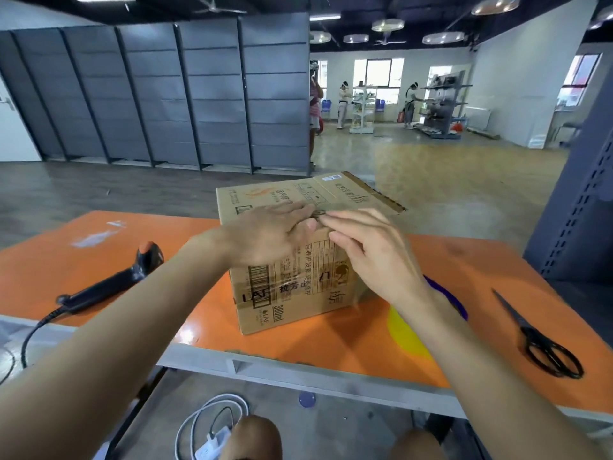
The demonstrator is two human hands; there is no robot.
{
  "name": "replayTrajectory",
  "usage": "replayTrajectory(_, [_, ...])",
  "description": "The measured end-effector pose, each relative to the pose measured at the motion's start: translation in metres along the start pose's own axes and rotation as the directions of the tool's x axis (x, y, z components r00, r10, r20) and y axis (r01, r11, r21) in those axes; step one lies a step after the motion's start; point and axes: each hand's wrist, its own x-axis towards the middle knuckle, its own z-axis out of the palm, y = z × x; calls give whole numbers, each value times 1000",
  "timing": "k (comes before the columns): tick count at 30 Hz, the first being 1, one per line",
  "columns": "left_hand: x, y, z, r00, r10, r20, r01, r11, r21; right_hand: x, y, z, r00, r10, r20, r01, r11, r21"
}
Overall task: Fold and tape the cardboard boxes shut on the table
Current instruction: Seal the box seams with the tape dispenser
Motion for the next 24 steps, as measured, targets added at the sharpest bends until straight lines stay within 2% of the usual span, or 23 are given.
replayTrajectory(4, [3, -11, -6, 998, 25, 65, -19, 996, -81, 9, 0, 2, 998, 54, -21, -53, 997, 63])
replayTrajectory(9, [4, -6, 1, 1000, 15, -27, -17, 997, -70, 20, 0, 6, 992, 128, 6, -128, 984, 122])
replayTrajectory(13, [-4, -3, 2, 985, 80, -150, -94, 992, -88, 22, -3, 9, 987, 157, 13, -157, 979, 127])
replayTrajectory(15, [-9, -9, 0, 985, 117, -128, -130, 986, -101, 22, -5, 8, 988, 155, 7, -155, 980, 124])
replayTrajectory(18, [-15, -23, -2, 999, 53, 1, -52, 994, -94, 22, -4, 6, 988, 152, 17, -153, 981, 119])
replayTrajectory(20, [-17, -25, 0, 1000, 1, -17, -3, 997, -81, 24, -3, 5, 986, 162, 31, -165, 979, 123])
replayTrajectory(24, [-18, -19, 6, 996, 11, -89, -13, 1000, -18, 24, -2, 7, 982, 188, 22, -190, 969, 161])
